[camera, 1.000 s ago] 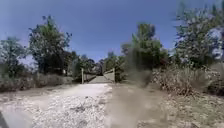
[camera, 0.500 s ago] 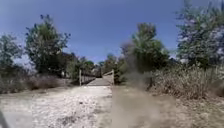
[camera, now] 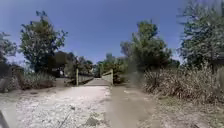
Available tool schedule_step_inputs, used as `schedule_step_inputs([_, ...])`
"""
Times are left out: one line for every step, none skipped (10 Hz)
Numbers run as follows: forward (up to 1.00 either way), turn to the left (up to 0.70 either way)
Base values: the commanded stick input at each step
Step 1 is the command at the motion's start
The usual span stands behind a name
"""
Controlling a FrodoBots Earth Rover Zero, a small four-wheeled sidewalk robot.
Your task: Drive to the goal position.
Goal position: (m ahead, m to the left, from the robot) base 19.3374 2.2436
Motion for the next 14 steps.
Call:
schedule_step_inputs([0.7, 0.0])
schedule_step_inputs([0.7, 0.0])
schedule_step_inputs([0.7, 0.0])
schedule_step_inputs([0.7, 0.0])
schedule_step_inputs([0.7, 0.0])
schedule_step_inputs([0.7, 0.0])
schedule_step_inputs([0.7, 0.0])
schedule_step_inputs([0.7, 0.0])
schedule_step_inputs([0.7, 0.0])
schedule_step_inputs([0.7, 0.0])
schedule_step_inputs([0.7, 0.0])
schedule_step_inputs([0.7, 0.0])
schedule_step_inputs([0.7, 0.0])
schedule_step_inputs([0.7, 0.0])
